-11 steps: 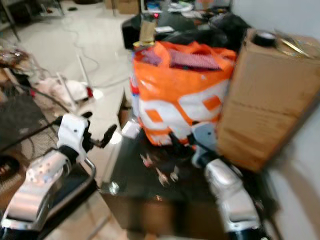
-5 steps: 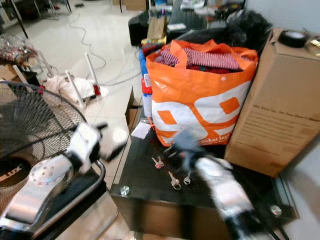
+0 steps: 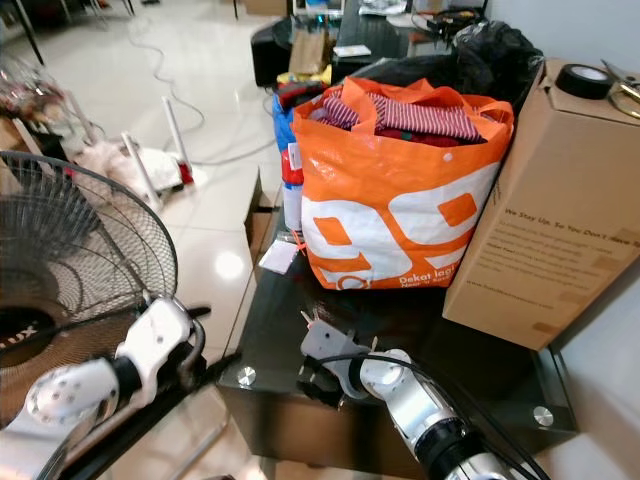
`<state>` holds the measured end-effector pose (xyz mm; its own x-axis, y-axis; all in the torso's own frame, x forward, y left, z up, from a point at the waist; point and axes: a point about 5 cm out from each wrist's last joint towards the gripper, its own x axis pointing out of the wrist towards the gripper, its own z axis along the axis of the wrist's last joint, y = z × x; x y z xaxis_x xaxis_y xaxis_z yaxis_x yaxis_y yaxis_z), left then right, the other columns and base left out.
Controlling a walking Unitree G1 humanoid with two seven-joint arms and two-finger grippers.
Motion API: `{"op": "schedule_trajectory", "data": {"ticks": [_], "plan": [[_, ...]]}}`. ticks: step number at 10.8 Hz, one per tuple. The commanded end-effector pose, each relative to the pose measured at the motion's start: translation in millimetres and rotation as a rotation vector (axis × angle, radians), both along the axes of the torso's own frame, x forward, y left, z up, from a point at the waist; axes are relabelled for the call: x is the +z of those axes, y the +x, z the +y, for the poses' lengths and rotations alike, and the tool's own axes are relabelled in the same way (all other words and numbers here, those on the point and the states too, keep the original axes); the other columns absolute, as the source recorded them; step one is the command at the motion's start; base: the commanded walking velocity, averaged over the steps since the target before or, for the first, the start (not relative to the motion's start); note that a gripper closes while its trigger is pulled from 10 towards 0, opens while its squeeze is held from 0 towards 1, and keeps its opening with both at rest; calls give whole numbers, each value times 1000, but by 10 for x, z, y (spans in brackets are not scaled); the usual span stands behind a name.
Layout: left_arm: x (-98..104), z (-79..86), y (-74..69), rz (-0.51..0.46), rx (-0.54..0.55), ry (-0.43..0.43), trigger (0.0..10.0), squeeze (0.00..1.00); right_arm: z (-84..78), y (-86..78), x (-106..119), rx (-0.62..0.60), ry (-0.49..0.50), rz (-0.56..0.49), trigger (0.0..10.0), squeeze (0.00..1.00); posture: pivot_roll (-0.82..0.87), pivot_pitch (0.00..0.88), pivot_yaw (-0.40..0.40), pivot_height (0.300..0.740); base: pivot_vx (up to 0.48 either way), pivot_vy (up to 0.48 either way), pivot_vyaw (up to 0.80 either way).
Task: Hang keys on a hook
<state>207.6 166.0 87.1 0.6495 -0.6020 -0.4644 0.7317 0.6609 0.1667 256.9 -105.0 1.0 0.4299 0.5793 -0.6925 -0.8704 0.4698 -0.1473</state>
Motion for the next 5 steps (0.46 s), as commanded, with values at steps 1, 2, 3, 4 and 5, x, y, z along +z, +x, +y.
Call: {"op": "schedule_trajectory", "data": {"ticks": [1,2,3,4,5], "plan": [[11,-13,-59,20,-32,6,10000,78,-12,63,10,-11,-27,-39,10000,0,-59,34,11,740,0,0,0],[-7,-6,-121,49,-42,15,10000,82,-35,97,-24,-58,-48,-48,9098,0,-57,39,7,740,0,0,0],[-17,-10,-193,82,-50,14,10000,75,-68,98,-86,-63,-105,-46,4157,0,-56,48,0,740,0,0,0],[-19,-18,-216,87,-51,16,10000,75,-62,89,-106,-27,-127,-47,1922,0,-56,53,-2,740,0,0,0],[-17,-25,-235,91,-51,15,10000,78,-56,81,-128,0,-148,-51,0,0,-55,57,-4,740,0,0,0]]}}
